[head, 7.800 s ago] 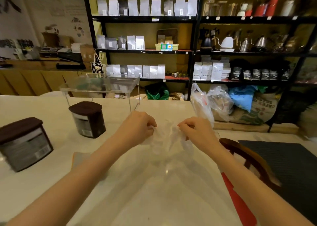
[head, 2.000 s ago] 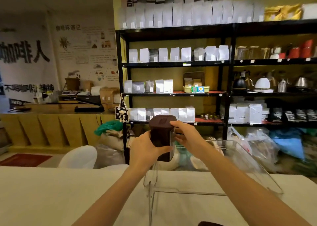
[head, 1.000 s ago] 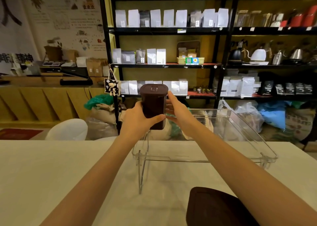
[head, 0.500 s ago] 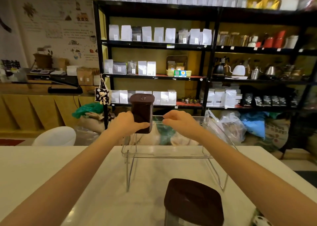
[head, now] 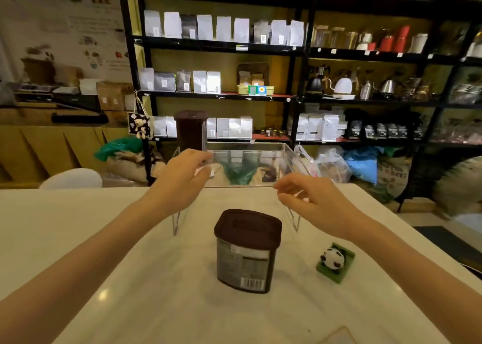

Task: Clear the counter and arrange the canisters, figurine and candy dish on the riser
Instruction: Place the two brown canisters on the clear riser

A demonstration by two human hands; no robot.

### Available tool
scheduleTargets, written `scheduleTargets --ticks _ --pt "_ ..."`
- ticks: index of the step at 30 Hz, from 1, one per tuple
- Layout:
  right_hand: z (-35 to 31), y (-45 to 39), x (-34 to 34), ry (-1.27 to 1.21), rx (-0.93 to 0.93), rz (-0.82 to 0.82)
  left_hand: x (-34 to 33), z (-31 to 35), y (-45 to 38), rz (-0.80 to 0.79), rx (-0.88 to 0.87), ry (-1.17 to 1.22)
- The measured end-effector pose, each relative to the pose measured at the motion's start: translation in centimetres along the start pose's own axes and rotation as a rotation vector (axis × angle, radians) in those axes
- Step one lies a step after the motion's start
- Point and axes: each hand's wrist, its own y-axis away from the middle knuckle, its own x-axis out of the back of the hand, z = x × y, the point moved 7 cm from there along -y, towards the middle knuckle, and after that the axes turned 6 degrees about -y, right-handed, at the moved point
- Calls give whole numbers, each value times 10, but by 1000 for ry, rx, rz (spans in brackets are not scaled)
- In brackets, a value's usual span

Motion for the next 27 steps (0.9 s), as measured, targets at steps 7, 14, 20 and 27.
scheduleTargets --ticks 7,14,20,27 --pt "39 45 -38 -48 -207 -126 -47 3 67 -87 165 310" --pt "43 55 -74 -252 -311 -249 -91 14 116 -116 271 502" --pt "46 55 -78 -294 -316 -198 -109 8 120 -31 291 508" --pt "47 58 -74 -255 -305 -162 -114 14 116 32 302 480"
